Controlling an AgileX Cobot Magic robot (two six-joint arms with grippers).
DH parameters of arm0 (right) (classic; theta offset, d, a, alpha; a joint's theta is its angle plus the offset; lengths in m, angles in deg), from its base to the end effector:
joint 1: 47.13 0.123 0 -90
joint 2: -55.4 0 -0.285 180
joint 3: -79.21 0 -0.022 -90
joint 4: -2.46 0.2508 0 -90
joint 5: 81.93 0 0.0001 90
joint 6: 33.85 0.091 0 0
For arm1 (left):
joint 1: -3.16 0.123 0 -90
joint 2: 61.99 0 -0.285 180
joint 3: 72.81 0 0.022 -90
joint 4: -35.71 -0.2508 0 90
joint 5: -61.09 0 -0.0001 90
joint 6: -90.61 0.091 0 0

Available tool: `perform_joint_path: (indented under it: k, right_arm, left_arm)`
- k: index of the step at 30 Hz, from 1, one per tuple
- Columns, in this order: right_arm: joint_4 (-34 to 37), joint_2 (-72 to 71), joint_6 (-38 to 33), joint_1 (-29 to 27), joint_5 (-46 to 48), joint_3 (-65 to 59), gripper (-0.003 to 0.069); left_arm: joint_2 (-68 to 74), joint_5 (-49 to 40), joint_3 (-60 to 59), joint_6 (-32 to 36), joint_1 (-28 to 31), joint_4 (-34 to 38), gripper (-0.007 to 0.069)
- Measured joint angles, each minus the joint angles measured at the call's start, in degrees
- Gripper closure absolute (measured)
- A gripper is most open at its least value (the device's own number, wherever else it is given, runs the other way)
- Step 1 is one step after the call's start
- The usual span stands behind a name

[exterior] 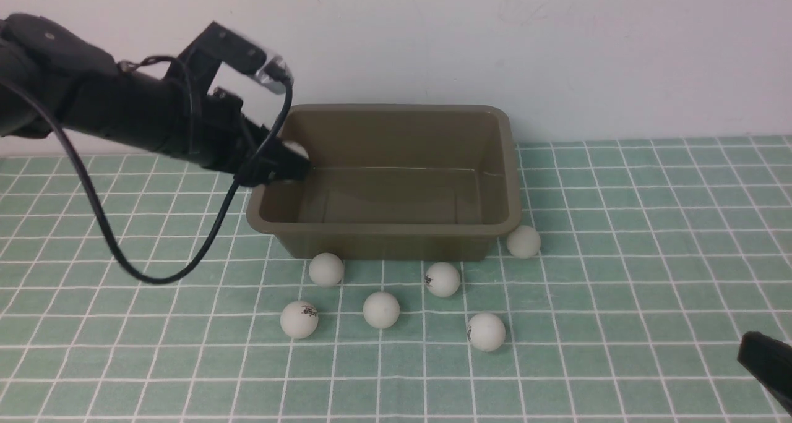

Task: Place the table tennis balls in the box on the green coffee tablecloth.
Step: 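Drop the ball into the bin, then reach for and grasp a ping pong ball on the table beside the basket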

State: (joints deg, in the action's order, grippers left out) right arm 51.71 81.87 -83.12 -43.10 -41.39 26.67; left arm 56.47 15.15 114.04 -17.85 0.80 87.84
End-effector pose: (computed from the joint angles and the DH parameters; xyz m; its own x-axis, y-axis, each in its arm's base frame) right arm 0.0588 0.0491 0.2947 -0.2362 -0.1359 -0.9621 -0.5654 0.8245 0.0223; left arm 0.4186 -0.0690 0.2410 -0.5198 0.4302 -0.7380 0.7197 0.6860 -0.1070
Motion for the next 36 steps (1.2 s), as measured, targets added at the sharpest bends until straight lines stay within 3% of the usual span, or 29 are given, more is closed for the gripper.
perform_joint_path:
  k: [6,11,18,23,26,33,36]
  right_arm:
    - [0.07,0.0,0.0,0.0,0.04,0.0,0.0207]
    - [0.07,0.0,0.0,0.0,0.11,0.0,0.0207]
    - [0.07,0.0,-0.76,0.0,-0.05,0.0,0.0207]
    - [0.07,0.0,-1.5,0.0,-0.05,0.0,0.0207]
    - [0.07,0.0,-2.39,0.0,-0.17,0.0,0.0207]
    - [0.07,0.0,-4.21,0.0,-0.91,0.0,0.0207]
    - [0.07,0.0,-4.28,0.0,-0.97,0.0,0.0207]
  left_arm:
    - [1.83,-1.77,3.04,-1.93,0.0,-0.72,0.0245]
    - [0.1,-3.54,5.9,-8.93,0.0,-2.24,0.0194]
    - [-4.58,-8.84,8.68,-13.98,0.0,-6.86,0.021]
    - [-7.24,-18.17,9.44,-19.86,0.0,-8.88,0.0248]
    - [-9.68,-23.3,9.44,-27.73,0.0,-12.15,0.0285]
    - [-14.51,-24.3,8.23,-40.71,0.0,-18.98,0.0419]
    - [-17.87,-24.3,4.59,-41.85,0.0,-19.53,0.0452]
